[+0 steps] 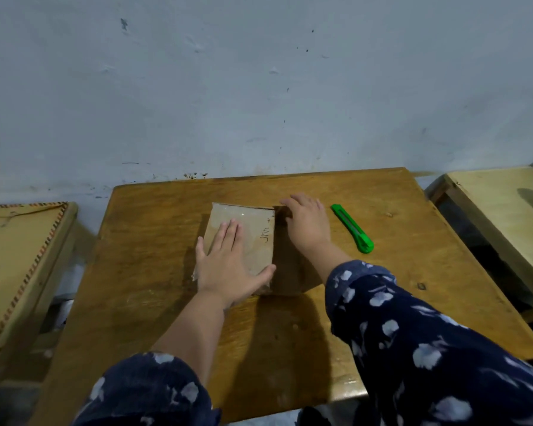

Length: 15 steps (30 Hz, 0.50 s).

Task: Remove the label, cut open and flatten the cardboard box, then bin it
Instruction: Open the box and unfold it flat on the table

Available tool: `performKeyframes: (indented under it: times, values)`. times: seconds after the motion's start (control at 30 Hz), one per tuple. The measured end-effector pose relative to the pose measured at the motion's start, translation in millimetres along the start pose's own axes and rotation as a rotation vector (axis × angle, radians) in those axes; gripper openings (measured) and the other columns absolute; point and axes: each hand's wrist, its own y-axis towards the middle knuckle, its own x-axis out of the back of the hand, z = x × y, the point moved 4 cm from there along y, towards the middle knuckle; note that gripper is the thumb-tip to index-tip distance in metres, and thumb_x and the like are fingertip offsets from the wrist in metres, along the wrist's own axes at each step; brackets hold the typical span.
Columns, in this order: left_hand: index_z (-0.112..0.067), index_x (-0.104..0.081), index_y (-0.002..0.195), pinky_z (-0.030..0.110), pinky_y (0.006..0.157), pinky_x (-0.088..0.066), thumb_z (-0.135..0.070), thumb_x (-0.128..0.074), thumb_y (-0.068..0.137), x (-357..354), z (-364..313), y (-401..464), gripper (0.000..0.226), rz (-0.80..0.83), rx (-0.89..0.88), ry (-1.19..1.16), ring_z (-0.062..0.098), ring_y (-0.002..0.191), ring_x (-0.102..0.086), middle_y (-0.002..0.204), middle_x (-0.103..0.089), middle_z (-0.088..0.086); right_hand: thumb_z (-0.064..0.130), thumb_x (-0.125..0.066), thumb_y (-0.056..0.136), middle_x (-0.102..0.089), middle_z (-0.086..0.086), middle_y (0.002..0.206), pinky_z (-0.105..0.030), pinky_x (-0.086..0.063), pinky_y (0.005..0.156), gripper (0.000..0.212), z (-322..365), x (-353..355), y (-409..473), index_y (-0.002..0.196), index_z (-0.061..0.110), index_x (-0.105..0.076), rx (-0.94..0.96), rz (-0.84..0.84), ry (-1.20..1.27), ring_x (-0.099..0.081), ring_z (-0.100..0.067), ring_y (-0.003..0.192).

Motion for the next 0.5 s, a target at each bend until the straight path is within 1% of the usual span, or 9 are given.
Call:
performKeyframes:
  times: [0.03, 0.07, 0.1, 0.13, 0.17, 0.27, 0.33, 0.4, 0.5]
  values:
    - [-0.019, 0.003, 0.153, 0.054, 0.117, 0.0, -0.087, -0.018, 0.072, 0, 0, 0, 0.107, 0.005, 0.001, 0.001, 0.012, 0.147, 0.01, 0.161, 0.008, -0.004, 0.01, -0.053, 0.091, -0.056, -0.003, 0.134, -0.042, -0.036, 0.109, 0.041, 2, -2, 4, 0.13, 0.023, -0.053, -0.004, 0.031, 0.013, -0.049, -0.024, 0.125]
    - [-0.02, 0.003, 0.153, 0.053, 0.117, 0.001, -0.087, -0.018, 0.072, 0, 0, 0, 0.107, 0.012, -0.002, 0.002, 0.012, 0.147, 0.01, 0.161, 0.008, -0.004, 0.012, -0.053, 0.092, -0.062, -0.004, 0.125, -0.042, -0.048, 0.096, 0.035, 3, -3, 6, 0.126, 0.022, -0.056, -0.033, 0.05, 0.028, -0.057, -0.025, 0.112]
    - [-0.02, 0.003, 0.153, 0.053, 0.117, 0.002, -0.086, -0.02, 0.072, 1, 2, 1, 0.107, 0.02, -0.016, 0.006, 0.012, 0.147, 0.01, 0.161, 0.009, -0.004, 0.013, -0.051, 0.094, -0.065, -0.005, 0.116, -0.041, -0.054, 0.082, 0.029, 2, -3, 6, 0.121, 0.021, -0.059, -0.077, 0.063, 0.041, -0.062, -0.026, 0.1]
    - [-0.02, 0.003, 0.153, 0.053, 0.117, 0.003, -0.085, -0.021, 0.073, 3, 4, 2, 0.106, 0.033, -0.044, 0.015, 0.012, 0.147, 0.01, 0.161, 0.009, -0.005, 0.014, -0.05, 0.095, -0.067, -0.006, 0.11, -0.04, -0.056, 0.074, 0.025, 0, -2, 6, 0.116, 0.02, -0.062, -0.119, 0.067, 0.049, -0.063, -0.026, 0.093]
    - [-0.02, 0.003, 0.153, 0.054, 0.117, 0.005, -0.084, -0.023, 0.074, 5, 6, 5, 0.105, 0.055, -0.086, 0.03, 0.011, 0.147, 0.01, 0.161, 0.009, -0.005, 0.014, -0.049, 0.096, -0.067, -0.007, 0.107, -0.039, -0.056, 0.07, 0.023, -5, -1, 4, 0.113, 0.019, -0.064, -0.155, 0.067, 0.055, -0.064, -0.026, 0.089]
    - [-0.022, 0.004, 0.152, 0.059, 0.114, 0.012, -0.082, -0.024, 0.076, 16, 16, 19, 0.102, 0.133, -0.248, 0.142, 0.011, 0.147, 0.012, 0.161, 0.011, -0.004, 0.014, -0.048, 0.095, -0.066, -0.01, 0.105, -0.037, -0.054, 0.069, 0.023, -22, 3, -10, 0.111, 0.018, -0.064, -0.242, 0.053, 0.121, -0.063, -0.027, 0.088]
    - [-0.024, 0.003, 0.153, 0.06, 0.112, 0.014, -0.078, -0.023, 0.079, 19, 22, 26, 0.095, 0.139, -0.302, 0.198, 0.014, 0.146, 0.015, 0.161, 0.012, -0.002, 0.013, -0.049, 0.095, -0.066, -0.009, 0.105, -0.036, -0.053, 0.069, 0.024, -34, 4, -24, 0.113, 0.018, -0.063, -0.317, 0.033, 0.183, -0.062, -0.025, 0.088]
    - [-0.025, 0.003, 0.152, 0.059, 0.113, 0.015, -0.075, -0.022, 0.084, 18, 26, 25, 0.088, 0.089, -0.265, 0.154, 0.017, 0.146, 0.018, 0.16, 0.017, 0.0, 0.013, -0.049, 0.095, -0.066, -0.008, 0.106, -0.032, -0.051, 0.069, 0.025, -43, 4, -43, 0.116, 0.017, -0.062, -0.393, -0.003, 0.227, -0.063, -0.022, 0.09]
    - [-0.021, 0.013, 0.151, 0.053, 0.113, 0.012, -0.075, -0.026, 0.085, 9, 35, 10, 0.093, 0.062, -0.051, -0.081, 0.023, 0.145, 0.021, 0.157, 0.025, 0.002, 0.012, -0.049, 0.095, -0.067, -0.011, 0.111, -0.03, -0.05, 0.071, 0.028, -50, 4, -71, 0.121, 0.014, -0.06, -0.472, -0.033, 0.275, -0.064, -0.025, 0.096]
